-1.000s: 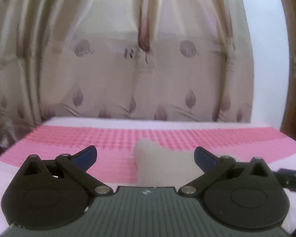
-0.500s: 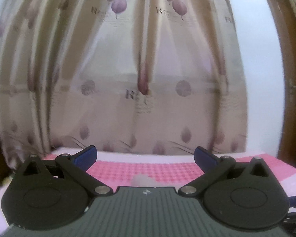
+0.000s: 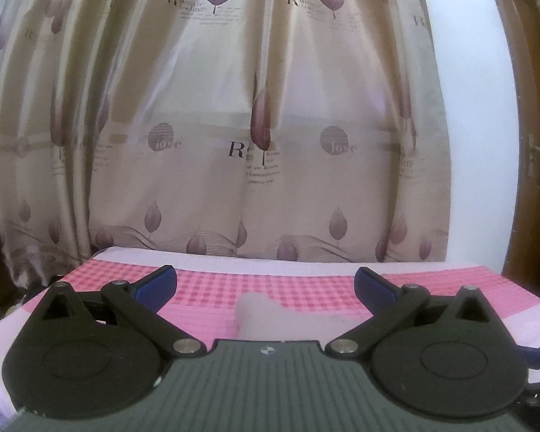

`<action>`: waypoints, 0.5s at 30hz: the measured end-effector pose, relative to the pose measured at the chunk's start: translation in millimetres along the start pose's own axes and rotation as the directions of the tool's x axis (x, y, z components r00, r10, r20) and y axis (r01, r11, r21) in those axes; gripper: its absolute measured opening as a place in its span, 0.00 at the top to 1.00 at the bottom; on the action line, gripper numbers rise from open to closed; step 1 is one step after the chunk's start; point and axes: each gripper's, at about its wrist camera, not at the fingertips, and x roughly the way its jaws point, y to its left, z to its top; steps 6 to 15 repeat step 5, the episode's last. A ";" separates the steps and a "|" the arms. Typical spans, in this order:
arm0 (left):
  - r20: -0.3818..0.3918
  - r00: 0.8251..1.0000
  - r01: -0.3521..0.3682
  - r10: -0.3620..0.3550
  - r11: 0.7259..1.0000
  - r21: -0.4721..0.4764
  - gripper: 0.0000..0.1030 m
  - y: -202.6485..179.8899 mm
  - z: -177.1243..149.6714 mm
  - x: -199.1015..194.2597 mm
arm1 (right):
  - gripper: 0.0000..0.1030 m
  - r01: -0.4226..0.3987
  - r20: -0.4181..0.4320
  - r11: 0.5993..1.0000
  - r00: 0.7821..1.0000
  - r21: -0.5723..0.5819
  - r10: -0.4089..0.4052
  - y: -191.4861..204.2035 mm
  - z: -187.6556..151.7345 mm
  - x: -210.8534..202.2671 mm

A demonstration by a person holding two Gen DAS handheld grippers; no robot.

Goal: Fold small clothes

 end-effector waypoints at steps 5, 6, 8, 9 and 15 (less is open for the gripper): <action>-0.022 1.000 -0.017 0.017 1.000 0.007 0.00 0.8 -1.7 1.9 | 0.08 0.024 0.001 0.999 1.000 -0.023 -0.024 4.9 -0.7 -0.5; -0.022 1.000 -0.017 0.017 1.000 0.007 0.00 0.8 -1.7 1.9 | 0.08 0.024 0.001 0.999 1.000 -0.023 -0.024 4.9 -0.7 -0.5; -0.022 1.000 -0.017 0.017 1.000 0.007 0.00 0.8 -1.7 1.9 | 0.08 0.024 0.001 0.999 1.000 -0.023 -0.024 4.9 -0.7 -0.5; -0.022 1.000 -0.017 0.017 1.000 0.007 0.00 0.8 -1.7 1.9 | 0.08 0.024 0.001 0.999 1.000 -0.023 -0.024 4.9 -0.7 -0.5; -0.022 1.000 -0.017 0.017 1.000 0.007 0.00 0.8 -1.7 1.9 | 0.08 0.024 0.001 0.999 1.000 -0.023 -0.024 4.9 -0.7 -0.5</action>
